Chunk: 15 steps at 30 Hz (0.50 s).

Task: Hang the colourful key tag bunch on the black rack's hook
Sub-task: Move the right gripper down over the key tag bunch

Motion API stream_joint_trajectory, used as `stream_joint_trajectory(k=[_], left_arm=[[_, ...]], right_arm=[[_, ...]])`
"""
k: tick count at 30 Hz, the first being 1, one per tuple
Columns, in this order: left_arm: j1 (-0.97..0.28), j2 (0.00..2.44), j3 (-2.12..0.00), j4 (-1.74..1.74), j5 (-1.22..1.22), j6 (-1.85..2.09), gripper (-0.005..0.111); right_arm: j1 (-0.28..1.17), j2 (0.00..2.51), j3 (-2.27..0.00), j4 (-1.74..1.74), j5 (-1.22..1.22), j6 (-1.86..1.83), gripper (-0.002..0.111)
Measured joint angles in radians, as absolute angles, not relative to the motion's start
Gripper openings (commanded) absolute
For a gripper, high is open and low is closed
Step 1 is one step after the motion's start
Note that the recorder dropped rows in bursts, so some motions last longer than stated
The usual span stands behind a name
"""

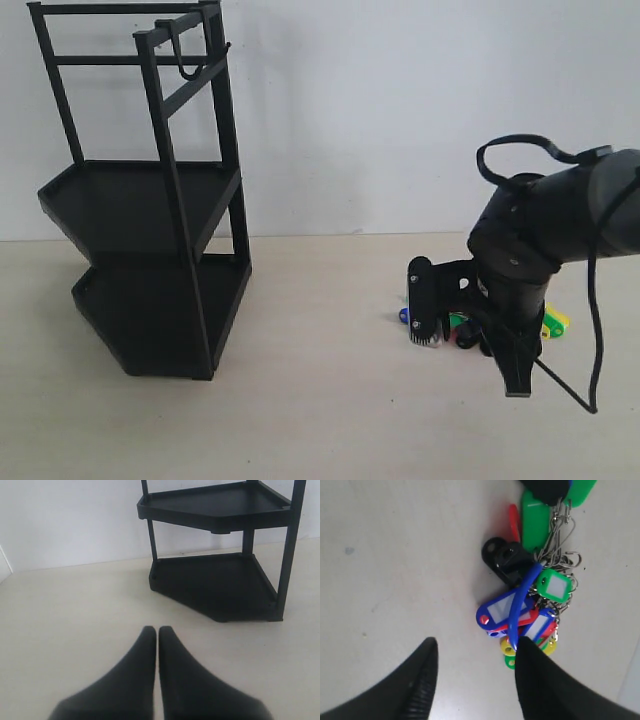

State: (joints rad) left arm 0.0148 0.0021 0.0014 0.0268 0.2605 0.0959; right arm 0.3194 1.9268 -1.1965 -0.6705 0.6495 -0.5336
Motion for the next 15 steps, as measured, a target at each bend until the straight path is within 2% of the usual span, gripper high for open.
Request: stream_joint_trajectory(k=[15], left_arm=[[0.015,0.002,0.001,0.027,0.261,0.096,0.004]], right_arm=[[0.319,2.031,-1.209,-0.894,0.614,-0.312,0.045]])
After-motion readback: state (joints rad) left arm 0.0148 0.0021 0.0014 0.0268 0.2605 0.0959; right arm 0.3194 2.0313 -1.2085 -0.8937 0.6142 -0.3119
